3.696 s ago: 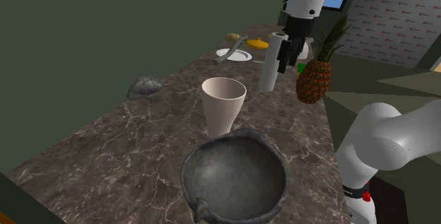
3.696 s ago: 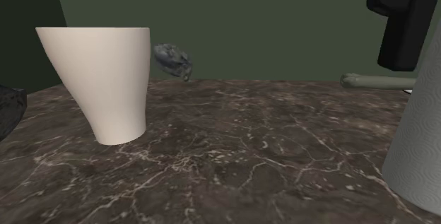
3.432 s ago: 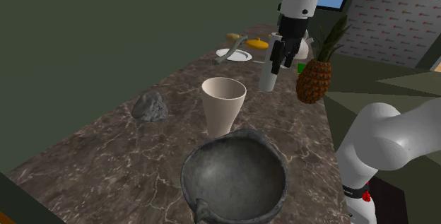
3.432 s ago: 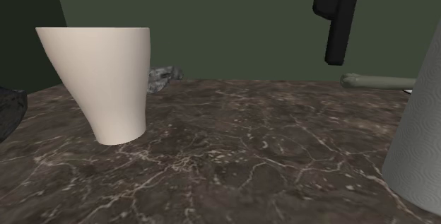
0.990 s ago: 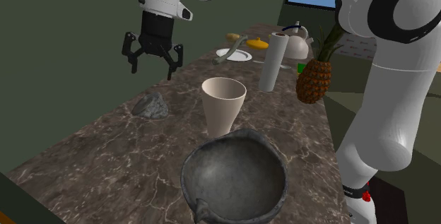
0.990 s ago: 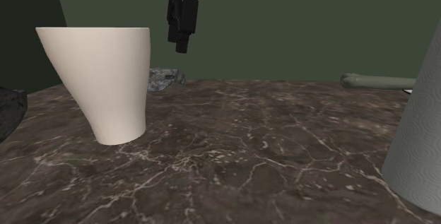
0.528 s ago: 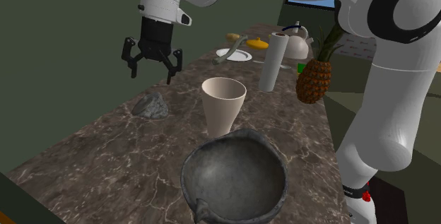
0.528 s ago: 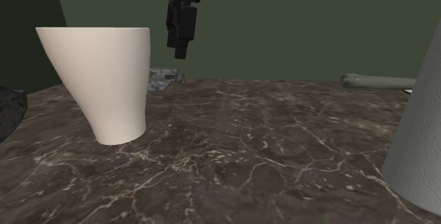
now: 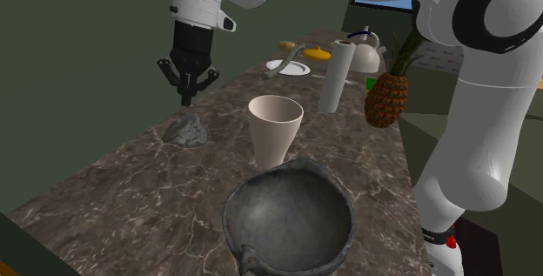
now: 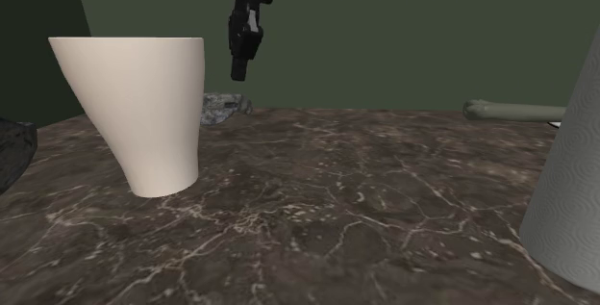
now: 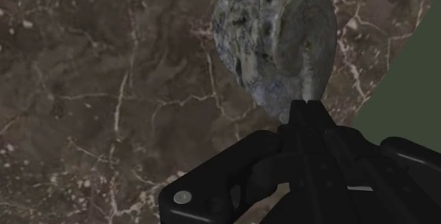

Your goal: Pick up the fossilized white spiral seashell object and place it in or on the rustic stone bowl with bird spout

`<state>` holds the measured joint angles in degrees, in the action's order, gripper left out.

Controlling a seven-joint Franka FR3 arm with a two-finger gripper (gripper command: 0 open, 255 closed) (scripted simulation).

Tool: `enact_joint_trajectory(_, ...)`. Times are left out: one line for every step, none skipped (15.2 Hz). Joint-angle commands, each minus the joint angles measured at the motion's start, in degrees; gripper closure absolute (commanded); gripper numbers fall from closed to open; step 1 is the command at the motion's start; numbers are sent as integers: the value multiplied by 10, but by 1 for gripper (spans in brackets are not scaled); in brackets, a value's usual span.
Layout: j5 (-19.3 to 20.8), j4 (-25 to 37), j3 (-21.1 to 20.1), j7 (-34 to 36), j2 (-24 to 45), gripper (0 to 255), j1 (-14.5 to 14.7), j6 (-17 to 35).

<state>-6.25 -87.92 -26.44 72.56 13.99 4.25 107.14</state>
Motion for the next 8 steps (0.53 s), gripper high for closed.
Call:
enact_joint_trajectory(0, 0, 0, 0, 0, 255, 0, 0)
enact_joint_trajectory(0, 0, 0, 0, 0, 255, 0, 0)
enact_joint_trajectory(0, 0, 0, 0, 0, 255, 0, 0)
enact_joint_trajectory(0, 0, 0, 0, 0, 255, 0, 0)
enact_joint_trajectory(0, 0, 0, 0, 0, 0, 0, 0)
enact_joint_trajectory(-41, -87, -11, -81, -57, 0, -21, 70)
enact_joint_trajectory(-91, -164, -19, -171, -109, 0, -39, 133)
enact_joint_trajectory(-153, -234, -23, -272, -156, 0, -49, 188)
